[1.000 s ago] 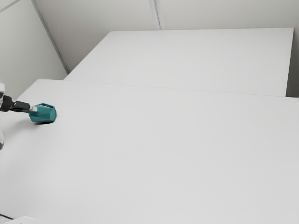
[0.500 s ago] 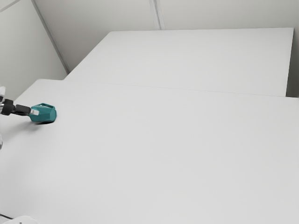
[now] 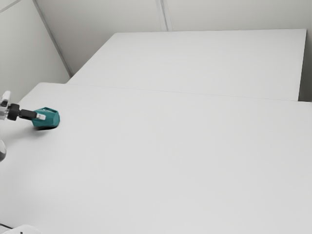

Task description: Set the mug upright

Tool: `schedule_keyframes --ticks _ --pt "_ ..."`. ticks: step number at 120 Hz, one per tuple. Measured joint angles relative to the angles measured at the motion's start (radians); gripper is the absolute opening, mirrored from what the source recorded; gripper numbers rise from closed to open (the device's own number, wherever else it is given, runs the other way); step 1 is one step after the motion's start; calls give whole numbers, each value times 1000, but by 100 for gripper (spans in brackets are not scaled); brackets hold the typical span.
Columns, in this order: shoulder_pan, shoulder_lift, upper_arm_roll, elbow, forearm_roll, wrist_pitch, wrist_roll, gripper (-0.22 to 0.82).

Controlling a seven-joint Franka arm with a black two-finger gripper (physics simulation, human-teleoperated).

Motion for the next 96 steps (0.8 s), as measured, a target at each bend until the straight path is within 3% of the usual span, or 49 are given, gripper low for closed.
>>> schedule_keyframes --ticks 18,36,57,96 --pt "1 -2 -10 -1 0 -8 3 54" --pt "4 -3 -12 -2 0 -12 5 29" --pt "15 -7 -25 -3 0 -14 7 7" --pt "32 -16 -59 -6 2 -27 9 -10"
